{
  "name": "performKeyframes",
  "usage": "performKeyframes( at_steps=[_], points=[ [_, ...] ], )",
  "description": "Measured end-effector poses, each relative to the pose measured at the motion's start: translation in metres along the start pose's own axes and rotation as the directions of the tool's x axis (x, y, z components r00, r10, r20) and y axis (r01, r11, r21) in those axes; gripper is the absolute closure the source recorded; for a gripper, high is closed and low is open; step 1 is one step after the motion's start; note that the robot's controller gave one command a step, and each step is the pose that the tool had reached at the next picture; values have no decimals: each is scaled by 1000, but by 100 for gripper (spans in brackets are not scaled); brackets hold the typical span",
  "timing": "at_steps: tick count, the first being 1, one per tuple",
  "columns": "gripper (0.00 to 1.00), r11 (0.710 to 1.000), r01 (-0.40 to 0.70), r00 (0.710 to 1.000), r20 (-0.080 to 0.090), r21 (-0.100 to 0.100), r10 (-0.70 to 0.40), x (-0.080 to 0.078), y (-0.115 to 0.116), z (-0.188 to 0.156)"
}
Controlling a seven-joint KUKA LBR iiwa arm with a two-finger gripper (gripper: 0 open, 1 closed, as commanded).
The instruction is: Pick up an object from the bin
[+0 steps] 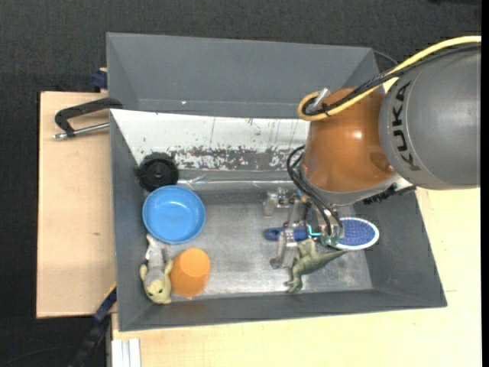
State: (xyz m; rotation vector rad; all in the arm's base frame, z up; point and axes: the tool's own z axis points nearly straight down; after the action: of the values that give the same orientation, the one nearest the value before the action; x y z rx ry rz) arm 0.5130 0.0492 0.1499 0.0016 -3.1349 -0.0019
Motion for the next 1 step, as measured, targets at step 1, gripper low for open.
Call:
performKeyframes(
  at_steps=[1],
  points=[
    [0,1000,28,1000,13,1,-28,-47,-7,35]
  ],
)
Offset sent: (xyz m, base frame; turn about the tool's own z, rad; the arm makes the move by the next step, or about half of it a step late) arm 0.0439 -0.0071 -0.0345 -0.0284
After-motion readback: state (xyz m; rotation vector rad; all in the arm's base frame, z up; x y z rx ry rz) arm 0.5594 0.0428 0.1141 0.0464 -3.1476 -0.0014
